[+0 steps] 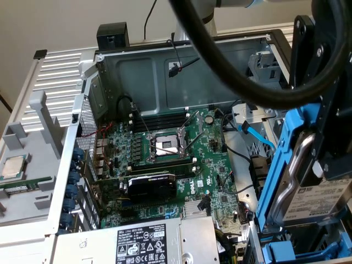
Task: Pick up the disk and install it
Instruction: 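Insert the disk into the insertion slot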
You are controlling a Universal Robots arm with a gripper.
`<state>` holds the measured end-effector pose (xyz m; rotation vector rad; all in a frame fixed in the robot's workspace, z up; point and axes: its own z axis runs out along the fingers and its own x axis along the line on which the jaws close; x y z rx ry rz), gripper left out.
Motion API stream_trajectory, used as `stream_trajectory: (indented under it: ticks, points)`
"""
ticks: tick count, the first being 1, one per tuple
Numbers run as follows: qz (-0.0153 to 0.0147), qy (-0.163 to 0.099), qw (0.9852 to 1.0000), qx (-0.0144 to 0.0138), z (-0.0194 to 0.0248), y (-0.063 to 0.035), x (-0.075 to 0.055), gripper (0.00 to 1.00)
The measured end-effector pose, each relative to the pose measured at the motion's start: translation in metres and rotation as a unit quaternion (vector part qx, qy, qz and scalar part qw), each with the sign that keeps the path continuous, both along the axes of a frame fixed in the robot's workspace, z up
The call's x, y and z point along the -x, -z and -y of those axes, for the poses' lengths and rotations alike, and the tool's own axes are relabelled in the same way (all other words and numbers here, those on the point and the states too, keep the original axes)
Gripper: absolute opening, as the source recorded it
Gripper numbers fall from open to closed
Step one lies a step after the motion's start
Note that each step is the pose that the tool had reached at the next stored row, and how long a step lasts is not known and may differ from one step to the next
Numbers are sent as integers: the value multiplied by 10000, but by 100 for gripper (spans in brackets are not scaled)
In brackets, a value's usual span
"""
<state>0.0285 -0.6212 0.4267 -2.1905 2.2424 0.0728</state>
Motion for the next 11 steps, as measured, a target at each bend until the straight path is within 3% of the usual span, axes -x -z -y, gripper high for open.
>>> stream_trajectory:
  ticks: [11]
  points:
    - [37,0,10000,-1,1,28,36,37]
